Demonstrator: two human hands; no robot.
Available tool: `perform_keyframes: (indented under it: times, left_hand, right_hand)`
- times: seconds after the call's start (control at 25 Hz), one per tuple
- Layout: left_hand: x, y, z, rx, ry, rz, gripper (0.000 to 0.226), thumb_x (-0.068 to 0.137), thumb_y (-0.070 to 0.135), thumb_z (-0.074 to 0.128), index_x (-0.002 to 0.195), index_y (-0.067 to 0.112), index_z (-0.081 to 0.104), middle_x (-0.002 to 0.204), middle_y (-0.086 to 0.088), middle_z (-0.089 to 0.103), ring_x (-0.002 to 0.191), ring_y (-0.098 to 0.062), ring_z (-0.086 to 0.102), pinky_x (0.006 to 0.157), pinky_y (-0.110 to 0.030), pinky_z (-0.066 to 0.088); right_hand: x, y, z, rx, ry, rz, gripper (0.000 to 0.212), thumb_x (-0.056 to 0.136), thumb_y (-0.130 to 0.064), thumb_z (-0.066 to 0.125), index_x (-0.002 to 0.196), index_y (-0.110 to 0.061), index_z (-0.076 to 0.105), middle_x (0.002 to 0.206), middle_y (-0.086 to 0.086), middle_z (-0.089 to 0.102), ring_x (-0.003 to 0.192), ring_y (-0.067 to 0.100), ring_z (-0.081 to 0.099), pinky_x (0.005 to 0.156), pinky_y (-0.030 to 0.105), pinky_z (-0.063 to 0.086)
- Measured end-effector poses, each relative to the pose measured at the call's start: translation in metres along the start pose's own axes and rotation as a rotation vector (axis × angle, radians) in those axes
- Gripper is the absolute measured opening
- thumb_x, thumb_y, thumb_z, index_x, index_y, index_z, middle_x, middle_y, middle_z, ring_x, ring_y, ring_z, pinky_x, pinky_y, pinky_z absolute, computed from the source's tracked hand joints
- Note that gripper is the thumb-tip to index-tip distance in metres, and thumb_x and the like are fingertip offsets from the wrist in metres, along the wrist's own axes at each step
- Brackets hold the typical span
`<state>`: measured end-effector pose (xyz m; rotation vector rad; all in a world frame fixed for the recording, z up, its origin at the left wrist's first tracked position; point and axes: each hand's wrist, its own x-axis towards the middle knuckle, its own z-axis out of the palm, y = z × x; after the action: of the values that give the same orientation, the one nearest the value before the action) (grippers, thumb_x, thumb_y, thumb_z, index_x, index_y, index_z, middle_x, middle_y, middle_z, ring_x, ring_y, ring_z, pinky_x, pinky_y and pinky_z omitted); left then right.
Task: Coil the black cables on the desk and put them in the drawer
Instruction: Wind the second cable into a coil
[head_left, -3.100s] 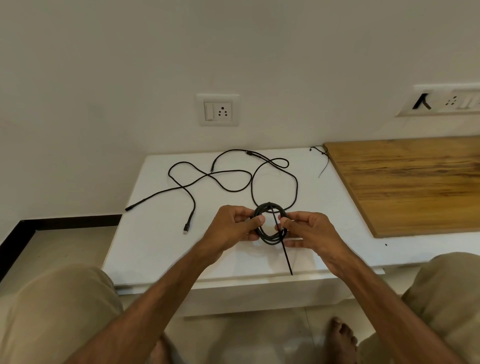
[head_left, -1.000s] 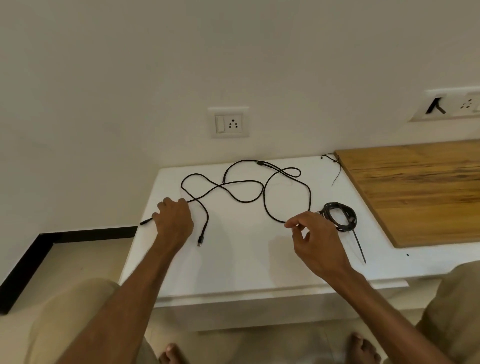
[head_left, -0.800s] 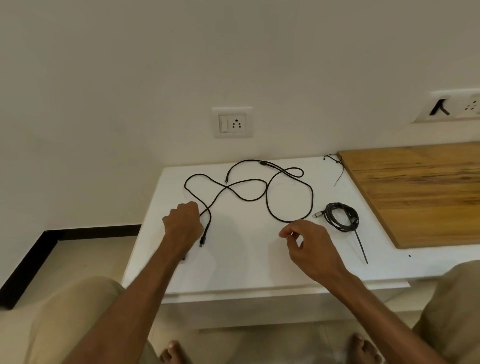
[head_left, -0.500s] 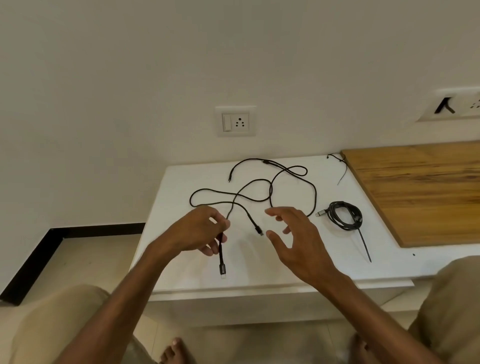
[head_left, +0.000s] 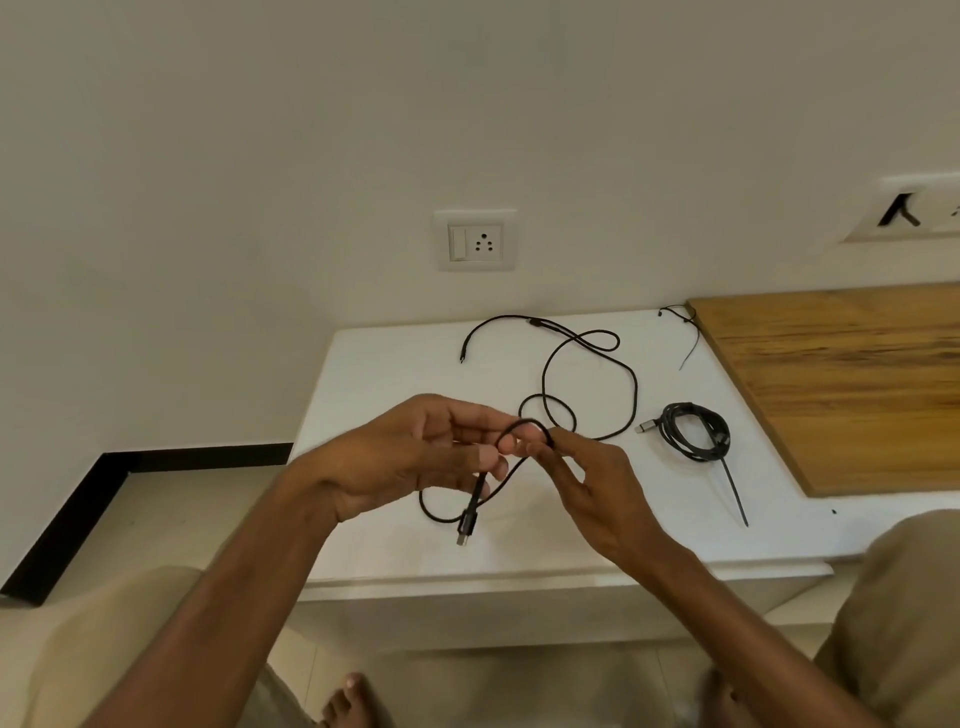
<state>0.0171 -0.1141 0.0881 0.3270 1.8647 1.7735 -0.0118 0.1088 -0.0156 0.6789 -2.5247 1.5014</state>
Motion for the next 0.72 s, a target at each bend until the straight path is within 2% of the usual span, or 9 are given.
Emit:
perform_keyframes:
  times: [0.12,0.24,0.28,0.36,0.4,0.48,0.6,0.72]
  left_hand:
    - [0.006,0.004,-0.003,-0.25,0.144,0.085,0.018,0.101,0.012,0.055,0.117,0.008,0.061,0.092,0.0,0.06,0.078,-0.014,0.063,0.072,-0.027,0.055]
    - [0.019,0.0,-0.001,-0.433,0.265,0.125,0.019,0.104,0.02,0.052,0.12,0.011,0.053,0.078,0.004,0.052,0.067,-0.011,0.056,0.066,-0.026,0.055]
    - [0.024,-0.003,0.001,-0.453,0.294,0.131,0.023,0.104,0.021,0.052,0.124,0.009,0.055,0.076,0.005,0.05,0.066,-0.011,0.053,0.066,-0.025,0.055]
    - [0.033,-0.007,0.006,-0.447,0.295,0.147,0.032,0.104,0.018,0.052,0.134,0.007,0.058,0.08,0.005,0.051,0.068,-0.009,0.051,0.068,-0.024,0.054]
    - [0.037,-0.008,0.007,-0.428,0.272,0.166,0.034,0.104,0.014,0.052,0.138,0.008,0.057,0.086,0.004,0.053,0.071,-0.009,0.052,0.071,-0.024,0.054]
    - [0.042,-0.01,0.011,-0.369,0.227,0.21,0.038,0.103,0.007,0.052,0.141,0.009,0.056,0.101,0.003,0.061,0.083,-0.012,0.057,0.079,-0.024,0.054]
    - [0.05,-0.012,0.02,-0.238,0.212,0.233,0.039,0.103,0.004,0.05,0.142,0.006,0.053,0.13,-0.003,0.068,0.111,-0.018,0.066,0.093,-0.026,0.055]
    - [0.058,-0.022,0.028,-0.096,0.213,0.225,0.032,0.106,0.009,0.048,0.137,0.001,0.054,0.137,-0.009,0.065,0.126,-0.025,0.063,0.107,-0.037,0.05]
  right_hand:
    - [-0.001,-0.001,-0.003,0.044,-0.045,0.087,0.024,0.106,-0.03,0.052,0.1,-0.025,0.075,0.098,-0.021,0.076,0.103,-0.004,0.067,0.09,0.014,0.05]
    - [-0.003,-0.008,-0.003,0.173,-0.058,0.15,0.023,0.106,-0.025,0.052,0.099,-0.022,0.073,0.082,-0.007,0.077,0.087,0.004,0.072,0.078,0.01,0.05]
    - [-0.004,-0.01,-0.003,0.221,-0.06,0.16,0.023,0.106,-0.024,0.051,0.1,-0.021,0.073,0.074,-0.001,0.075,0.076,0.009,0.071,0.075,0.016,0.053]
    - [-0.006,-0.013,-0.005,0.307,-0.086,0.199,0.025,0.106,-0.03,0.05,0.102,-0.024,0.073,0.062,0.008,0.065,0.057,0.022,0.062,0.064,0.036,0.056]
    - [-0.007,-0.014,-0.006,0.333,-0.104,0.226,0.025,0.106,-0.033,0.05,0.103,-0.026,0.074,0.058,0.008,0.059,0.052,0.024,0.055,0.057,0.039,0.053]
    - [-0.009,-0.014,-0.006,0.341,-0.145,0.258,0.026,0.106,-0.037,0.049,0.107,-0.029,0.074,0.055,0.006,0.051,0.048,0.02,0.045,0.048,0.031,0.044]
    - [-0.011,-0.015,-0.007,0.329,-0.231,0.246,0.027,0.106,-0.038,0.049,0.111,-0.029,0.074,0.054,0.0,0.047,0.049,0.012,0.043,0.049,0.024,0.039]
    - [-0.013,-0.017,-0.008,0.289,-0.316,0.219,0.03,0.109,-0.028,0.044,0.113,-0.022,0.073,0.055,-0.001,0.05,0.05,0.008,0.046,0.055,0.025,0.043]
